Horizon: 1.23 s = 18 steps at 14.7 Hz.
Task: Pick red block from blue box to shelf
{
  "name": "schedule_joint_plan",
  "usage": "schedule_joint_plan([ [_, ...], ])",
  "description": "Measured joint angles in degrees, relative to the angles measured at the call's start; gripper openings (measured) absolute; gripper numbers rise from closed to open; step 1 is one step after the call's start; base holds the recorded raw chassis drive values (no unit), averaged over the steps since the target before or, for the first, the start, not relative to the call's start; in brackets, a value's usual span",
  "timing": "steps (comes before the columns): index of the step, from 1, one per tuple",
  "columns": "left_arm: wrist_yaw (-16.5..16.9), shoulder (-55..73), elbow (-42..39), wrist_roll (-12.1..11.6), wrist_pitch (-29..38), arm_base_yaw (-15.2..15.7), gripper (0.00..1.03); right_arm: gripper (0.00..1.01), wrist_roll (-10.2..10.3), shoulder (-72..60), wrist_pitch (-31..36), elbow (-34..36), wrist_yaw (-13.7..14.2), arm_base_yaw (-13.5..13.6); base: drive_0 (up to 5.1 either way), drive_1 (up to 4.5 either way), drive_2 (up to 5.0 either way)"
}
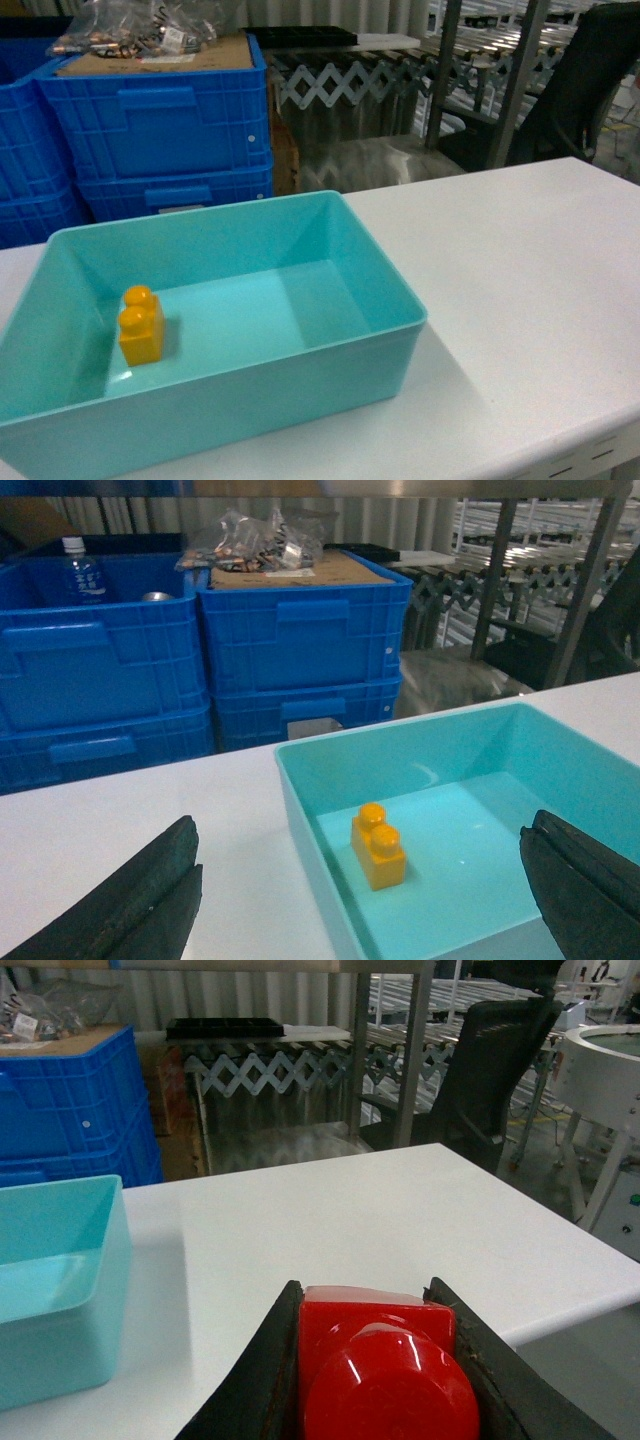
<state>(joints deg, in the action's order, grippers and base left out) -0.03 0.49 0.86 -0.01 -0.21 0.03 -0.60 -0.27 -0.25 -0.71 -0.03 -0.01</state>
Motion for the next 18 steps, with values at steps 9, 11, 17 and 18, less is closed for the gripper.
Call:
schedule_joint_plan([
  [9, 0.0, 0.0, 0.0, 0.0, 0.02, 0.0, 0.98, 0.28, 0.0, 0.02, -0.02, 0.0, 0.0, 0.0, -1.6, -1.55, -1.6],
  [11, -0.02, 0.0, 0.0, 0.0, 0.0, 0.0, 0.98, 0.28, 0.0, 0.02, 0.0, 0.0, 0.0, 0.0, -1.6, -1.6, -1.6],
  [17, -0.02, 0.0, 0.0, 0.0, 0.0, 0.0, 0.98, 0.28, 0.0, 0.02, -0.02, 0.0, 0.0, 0.0, -1.6, -1.57, -1.6],
  [18, 0.0, 0.0, 0.0, 0.0, 0.0, 0.0, 0.98, 0.28, 0.0, 0.02, -0.02, 0.0, 0.0, 0.0, -1.7, -1.72, -1.7],
])
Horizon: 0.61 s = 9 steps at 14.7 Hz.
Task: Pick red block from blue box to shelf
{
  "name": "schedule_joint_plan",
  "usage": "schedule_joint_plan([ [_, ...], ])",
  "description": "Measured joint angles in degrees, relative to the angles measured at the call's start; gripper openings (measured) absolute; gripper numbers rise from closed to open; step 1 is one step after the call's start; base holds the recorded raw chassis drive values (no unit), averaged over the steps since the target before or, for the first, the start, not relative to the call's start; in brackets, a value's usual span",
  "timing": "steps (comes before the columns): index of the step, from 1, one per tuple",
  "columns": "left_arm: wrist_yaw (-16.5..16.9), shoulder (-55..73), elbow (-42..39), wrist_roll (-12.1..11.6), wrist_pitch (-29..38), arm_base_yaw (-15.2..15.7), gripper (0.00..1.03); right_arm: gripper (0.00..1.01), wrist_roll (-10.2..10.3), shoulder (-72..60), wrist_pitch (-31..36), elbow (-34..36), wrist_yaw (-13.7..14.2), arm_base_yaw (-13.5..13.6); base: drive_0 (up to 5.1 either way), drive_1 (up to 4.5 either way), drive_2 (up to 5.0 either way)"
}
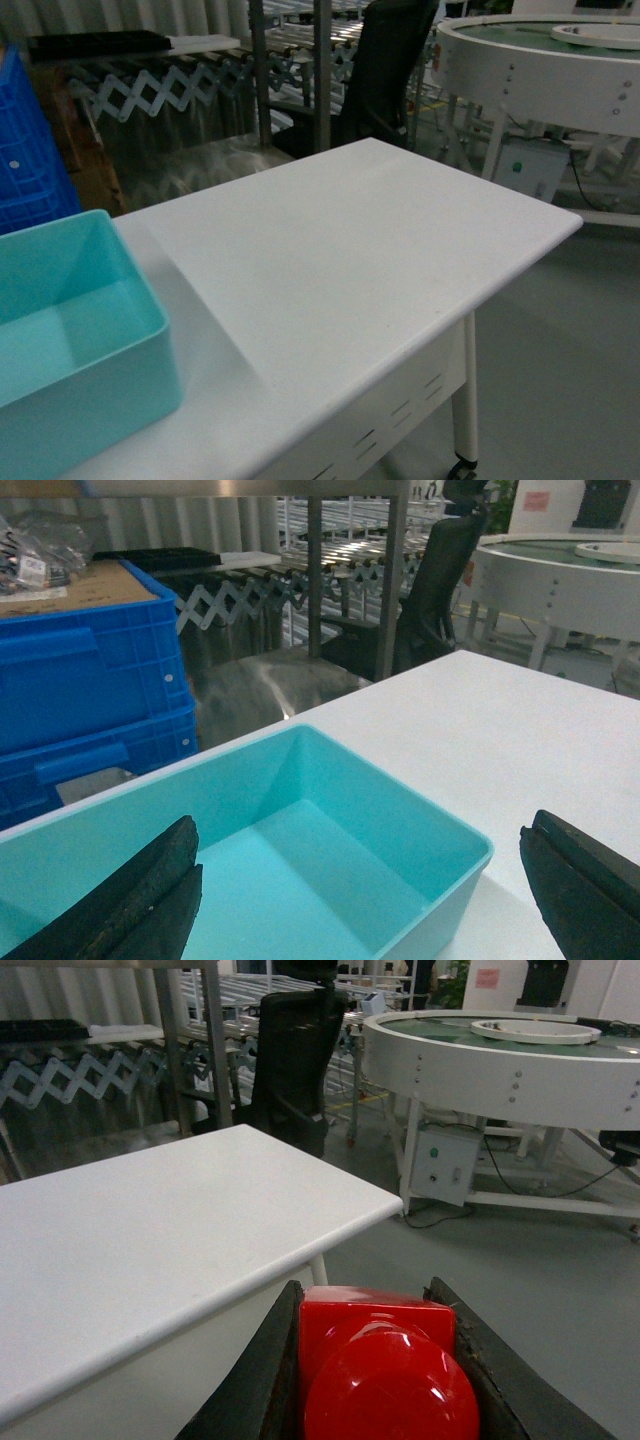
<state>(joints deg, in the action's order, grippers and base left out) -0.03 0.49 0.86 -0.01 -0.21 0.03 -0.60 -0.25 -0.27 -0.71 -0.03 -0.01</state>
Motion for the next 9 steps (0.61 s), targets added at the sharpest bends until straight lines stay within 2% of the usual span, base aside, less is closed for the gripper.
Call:
schedule_joint_plan([
  [9, 0.0, 0.0, 0.0, 0.0, 0.0, 0.0, 0.98, 0.28, 0.0, 0.0, 0.0, 0.0, 0.0, 0.0, -1.6, -1.59, -1.6],
])
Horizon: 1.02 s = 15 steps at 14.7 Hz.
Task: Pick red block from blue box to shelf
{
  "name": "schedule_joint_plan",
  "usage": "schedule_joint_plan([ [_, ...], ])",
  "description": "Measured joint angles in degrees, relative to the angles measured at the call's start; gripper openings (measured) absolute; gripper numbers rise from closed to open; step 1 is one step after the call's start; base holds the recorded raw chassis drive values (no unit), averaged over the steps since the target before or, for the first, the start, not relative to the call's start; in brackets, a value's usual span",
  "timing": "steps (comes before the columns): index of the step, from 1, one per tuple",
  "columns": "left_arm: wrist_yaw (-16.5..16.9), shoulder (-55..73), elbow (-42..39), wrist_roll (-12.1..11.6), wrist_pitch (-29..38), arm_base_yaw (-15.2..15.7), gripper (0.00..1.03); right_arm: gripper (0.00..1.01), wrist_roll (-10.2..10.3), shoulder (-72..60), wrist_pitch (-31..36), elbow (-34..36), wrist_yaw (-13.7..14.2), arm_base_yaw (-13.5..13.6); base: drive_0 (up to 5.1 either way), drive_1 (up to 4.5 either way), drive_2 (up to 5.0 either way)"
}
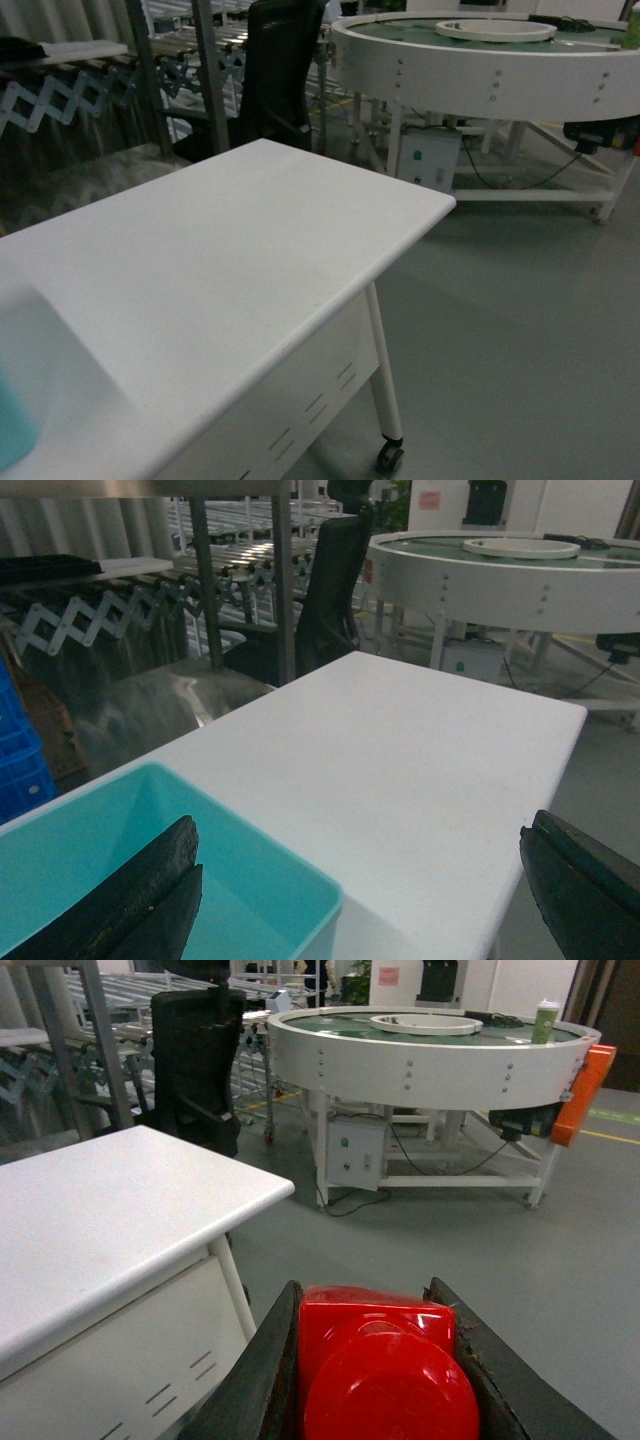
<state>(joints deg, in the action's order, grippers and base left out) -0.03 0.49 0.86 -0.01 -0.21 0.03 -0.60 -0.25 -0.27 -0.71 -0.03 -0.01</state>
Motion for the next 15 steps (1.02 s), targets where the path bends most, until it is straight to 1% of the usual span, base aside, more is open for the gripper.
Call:
schedule_joint_plan([
  [15, 0.0, 0.0, 0.0, 0.0, 0.0, -0.04, 0.98, 0.28, 0.0, 0.0, 0.0, 0.0, 0.0, 0.0, -1.6, -1.62, -1.6],
])
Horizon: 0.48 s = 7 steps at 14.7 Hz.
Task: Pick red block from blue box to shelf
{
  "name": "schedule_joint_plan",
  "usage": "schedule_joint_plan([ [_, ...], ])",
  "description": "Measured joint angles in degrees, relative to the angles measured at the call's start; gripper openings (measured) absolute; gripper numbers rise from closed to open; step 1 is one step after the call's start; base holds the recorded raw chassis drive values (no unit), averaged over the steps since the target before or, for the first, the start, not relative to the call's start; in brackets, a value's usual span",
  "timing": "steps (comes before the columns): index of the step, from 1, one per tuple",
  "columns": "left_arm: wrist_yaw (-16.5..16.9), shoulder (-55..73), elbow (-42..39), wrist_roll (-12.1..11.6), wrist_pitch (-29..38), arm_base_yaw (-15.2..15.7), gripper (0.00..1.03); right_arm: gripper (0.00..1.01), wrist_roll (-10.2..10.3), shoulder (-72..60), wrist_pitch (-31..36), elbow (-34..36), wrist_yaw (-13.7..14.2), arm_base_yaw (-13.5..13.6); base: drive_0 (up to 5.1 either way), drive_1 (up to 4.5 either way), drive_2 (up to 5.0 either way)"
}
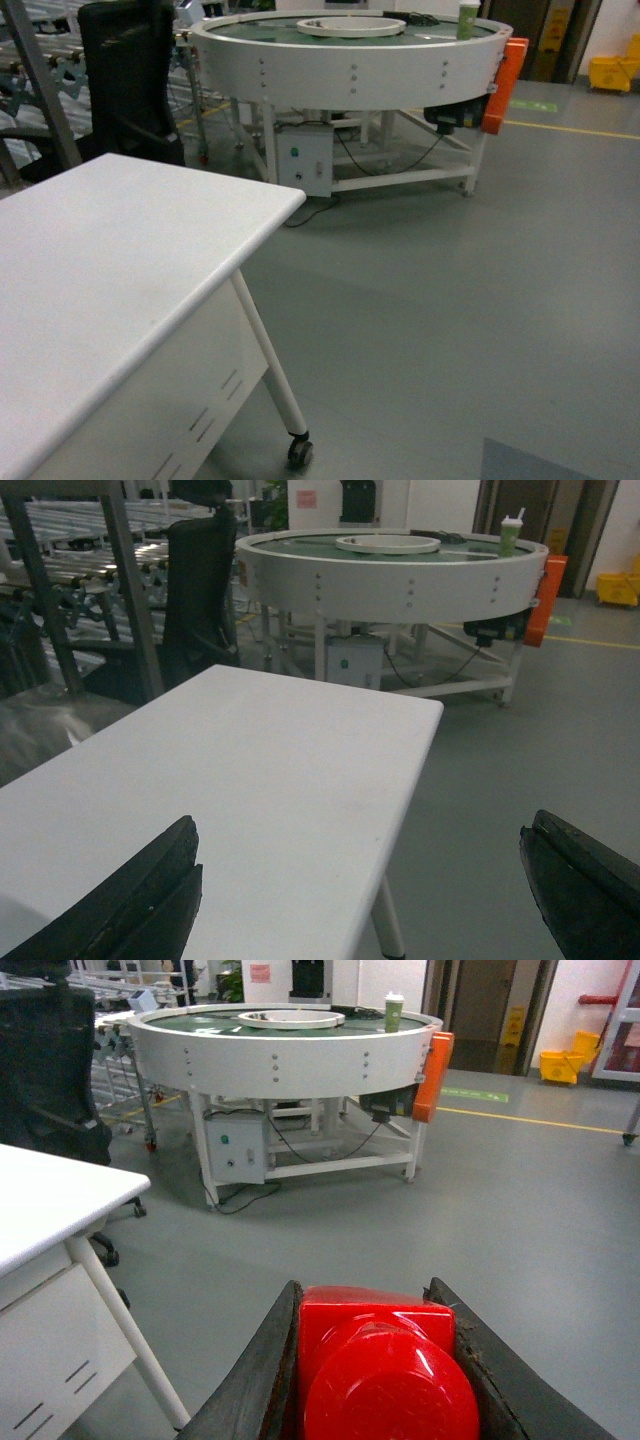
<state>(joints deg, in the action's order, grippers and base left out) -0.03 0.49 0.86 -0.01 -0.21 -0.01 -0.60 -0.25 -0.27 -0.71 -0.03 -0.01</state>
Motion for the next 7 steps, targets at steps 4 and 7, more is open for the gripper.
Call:
schedule_joint_plan([
  [4, 0.0, 0.0, 0.0, 0.0, 0.0, 0.0, 0.98, 0.28, 0.0, 0.0, 0.0, 0.0, 0.0, 0.0, -1.6, -1.56, -1.6],
  [7, 0.0, 0.0, 0.0, 0.0, 0.0, 0.0, 0.98, 0.28, 0.0, 0.0, 0.0, 0.0, 0.0, 0.0, -1.7, -1.7, -1.7],
])
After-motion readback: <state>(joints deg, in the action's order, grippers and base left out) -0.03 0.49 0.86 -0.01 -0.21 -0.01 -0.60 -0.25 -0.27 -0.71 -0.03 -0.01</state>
